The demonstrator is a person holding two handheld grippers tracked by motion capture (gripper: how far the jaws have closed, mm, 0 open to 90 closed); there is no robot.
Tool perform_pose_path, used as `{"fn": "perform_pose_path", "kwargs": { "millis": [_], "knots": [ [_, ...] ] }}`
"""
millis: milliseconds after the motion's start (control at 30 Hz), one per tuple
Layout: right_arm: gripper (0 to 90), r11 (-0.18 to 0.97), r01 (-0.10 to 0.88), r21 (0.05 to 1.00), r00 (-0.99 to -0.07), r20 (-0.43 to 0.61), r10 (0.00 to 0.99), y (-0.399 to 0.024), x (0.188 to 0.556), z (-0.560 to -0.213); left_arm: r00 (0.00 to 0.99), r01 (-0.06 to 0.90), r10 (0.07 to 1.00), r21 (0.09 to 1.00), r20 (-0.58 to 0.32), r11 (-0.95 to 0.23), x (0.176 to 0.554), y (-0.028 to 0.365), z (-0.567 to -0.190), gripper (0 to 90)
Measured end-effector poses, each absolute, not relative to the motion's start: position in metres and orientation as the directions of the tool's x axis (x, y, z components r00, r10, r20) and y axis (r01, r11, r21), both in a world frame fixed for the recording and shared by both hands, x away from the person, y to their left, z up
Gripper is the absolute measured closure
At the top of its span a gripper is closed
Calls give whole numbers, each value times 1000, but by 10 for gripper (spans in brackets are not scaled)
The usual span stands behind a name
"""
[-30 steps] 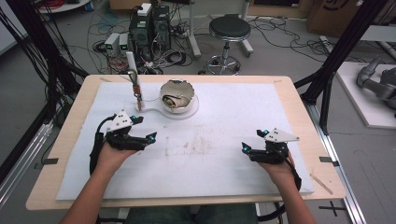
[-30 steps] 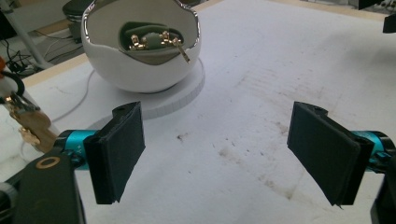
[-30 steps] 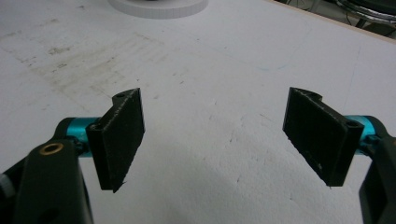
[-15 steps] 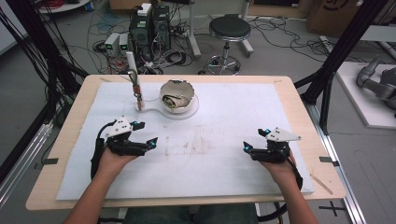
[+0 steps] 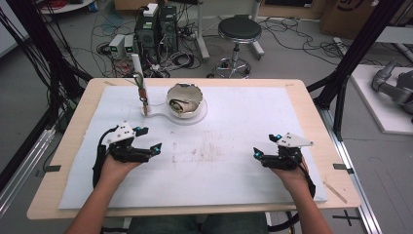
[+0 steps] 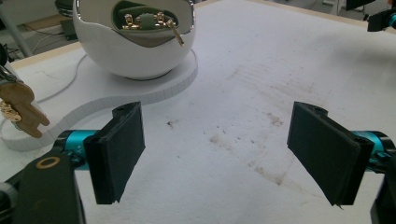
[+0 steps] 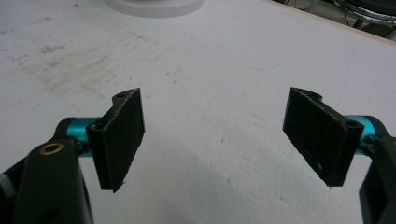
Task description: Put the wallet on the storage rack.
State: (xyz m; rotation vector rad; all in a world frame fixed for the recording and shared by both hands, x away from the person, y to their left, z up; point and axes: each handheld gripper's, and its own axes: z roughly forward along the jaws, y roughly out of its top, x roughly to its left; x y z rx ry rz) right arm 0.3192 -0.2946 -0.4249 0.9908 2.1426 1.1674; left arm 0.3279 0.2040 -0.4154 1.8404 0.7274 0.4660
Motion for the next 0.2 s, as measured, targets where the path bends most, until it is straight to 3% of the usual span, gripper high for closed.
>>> {"fn": "perform_pose_path", "kwargs": {
  "millis": [200],
  "knots": [
    [211,365,360,859,-609,-80,789,-294,320,-425,736,269,677,928,-24,-260,328,204,-416,189]
  ]
}}
